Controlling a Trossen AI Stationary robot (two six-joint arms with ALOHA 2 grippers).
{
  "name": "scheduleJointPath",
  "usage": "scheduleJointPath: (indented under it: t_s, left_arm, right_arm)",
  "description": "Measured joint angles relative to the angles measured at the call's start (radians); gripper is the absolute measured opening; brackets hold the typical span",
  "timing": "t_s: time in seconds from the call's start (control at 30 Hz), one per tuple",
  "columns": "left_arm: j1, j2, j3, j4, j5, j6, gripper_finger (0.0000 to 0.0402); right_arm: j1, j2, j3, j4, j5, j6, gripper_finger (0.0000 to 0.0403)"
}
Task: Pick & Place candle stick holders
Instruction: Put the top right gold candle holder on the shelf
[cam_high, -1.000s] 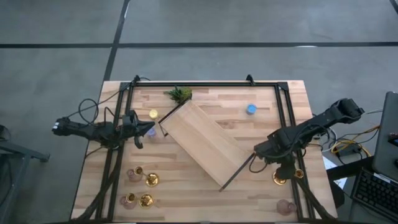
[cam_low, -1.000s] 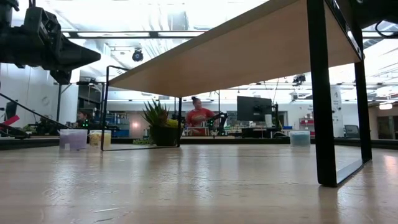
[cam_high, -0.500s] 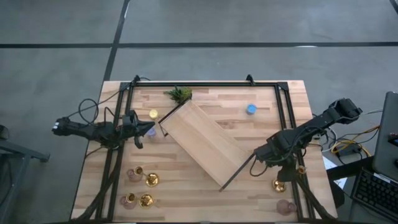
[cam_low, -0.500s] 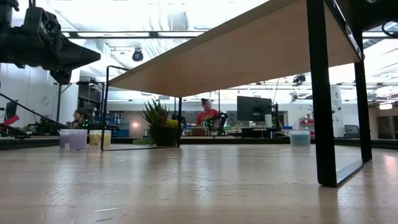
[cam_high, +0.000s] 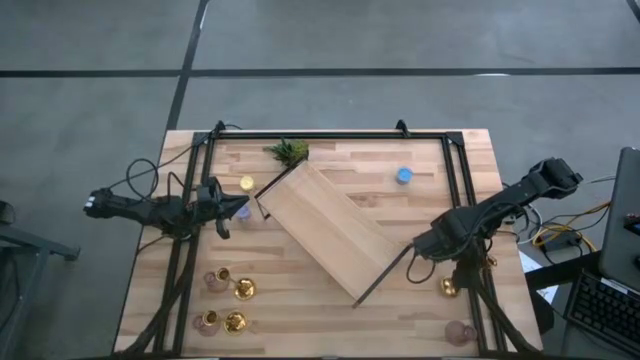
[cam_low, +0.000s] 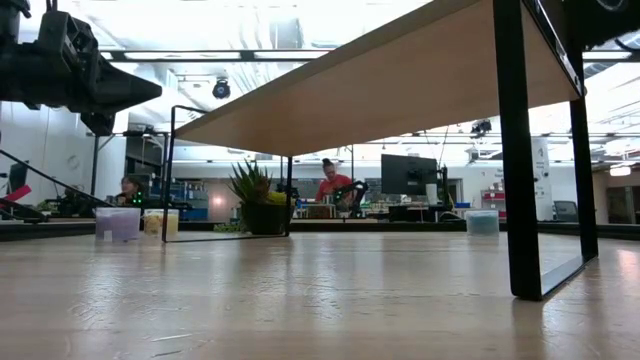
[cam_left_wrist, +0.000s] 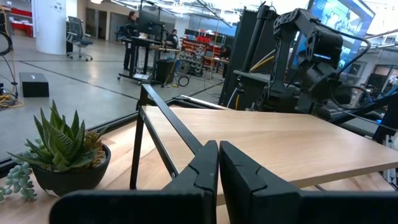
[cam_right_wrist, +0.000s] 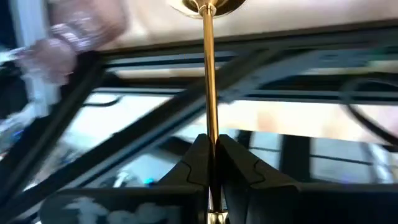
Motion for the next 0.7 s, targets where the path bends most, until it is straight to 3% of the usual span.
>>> scheduleJointPath:
  t_s: [0.37, 0.7]
  left_arm:
    - [0.000, 0.000, 0.000, 0.000, 0.000, 0.000, 0.0019]
    - [0.000, 0.000, 0.000, 0.004, 0.000, 0.000, 0.0019]
  right_arm:
    - [0.000, 0.011, 0.170, -0.100, 0.418, -0.059, 0.0014]
    - [0.001, 0.156, 0.195, -0.114, 0.557, -0.291, 0.0013]
